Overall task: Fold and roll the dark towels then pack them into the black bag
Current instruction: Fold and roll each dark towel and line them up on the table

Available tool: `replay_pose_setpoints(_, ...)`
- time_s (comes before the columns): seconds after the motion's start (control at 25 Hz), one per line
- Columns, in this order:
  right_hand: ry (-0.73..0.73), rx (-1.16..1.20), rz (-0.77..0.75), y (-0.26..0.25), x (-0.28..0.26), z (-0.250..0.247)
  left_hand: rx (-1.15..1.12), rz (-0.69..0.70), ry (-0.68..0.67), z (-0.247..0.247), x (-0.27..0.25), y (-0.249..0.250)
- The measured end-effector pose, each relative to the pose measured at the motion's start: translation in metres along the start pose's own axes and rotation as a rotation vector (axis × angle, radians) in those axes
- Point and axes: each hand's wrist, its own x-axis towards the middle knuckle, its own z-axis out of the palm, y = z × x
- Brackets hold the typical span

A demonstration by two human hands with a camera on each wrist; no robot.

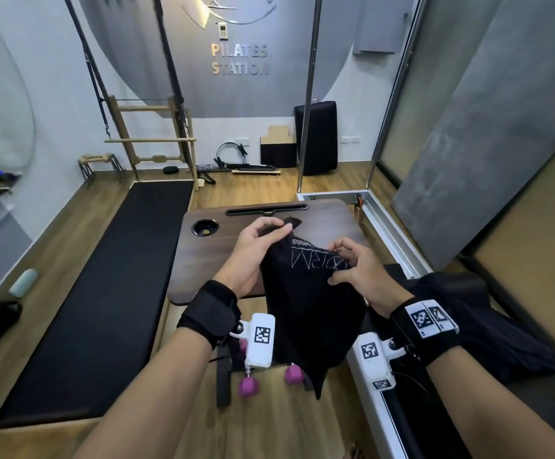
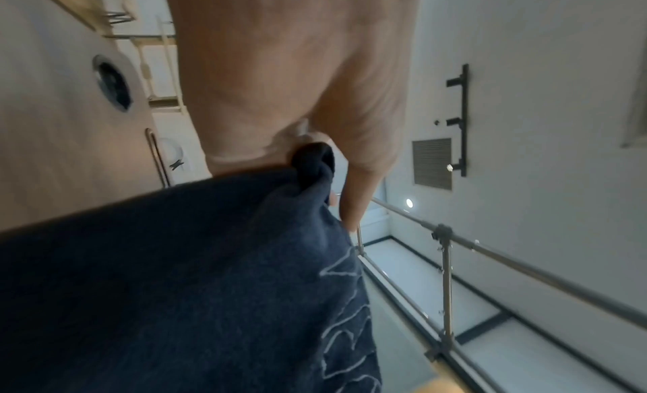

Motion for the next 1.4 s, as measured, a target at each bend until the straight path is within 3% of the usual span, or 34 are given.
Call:
replay_pose_setpoints(0.12,-0.042,-0.014,-0.017,-0.001,0.001,0.000,0.158,0.037,0.011,0.000,0.005,0.000)
replay_pose_setpoints(0.32,-0.127,0.126,0.011,-0.001,-0.002,-0.004,0.217,0.075,0.001,-0.007,0.008,-0.004)
replay_pose_setpoints(0.48,0.000,0.008,0.000,0.002,0.001,-0.003,0.456,0.263,0.031,-0.017,0.014,-0.007)
replay_pose_setpoints(0.6,0.101,-0.123,-0.055,0.003,0.006,0.003,0.573,0.253,-0.036,-0.023,0.013,-0.012)
replay_pose_setpoints(0.84,0.214,-0.214,-0.097,0.005,0.018,-0.003,0.492,0.309,0.027,-0.033,0.015,-0.004)
replay_pose_setpoints(1.12,0.055,-0.488,-0.031,0.020,0.022,-0.040,0.476,0.456,0.167,-0.052,0.008,0.011)
replay_pose_setpoints(1.24,0.157,-0.550,-0.011,0.017,0.020,-0.065,0.444,0.462,0.248,-0.064,0.007,0.011)
replay_pose_setpoints(1.4,0.306,-0.520,-0.110,0.005,0.025,-0.081,0.413,0.448,0.273,-0.080,0.007,0.011)
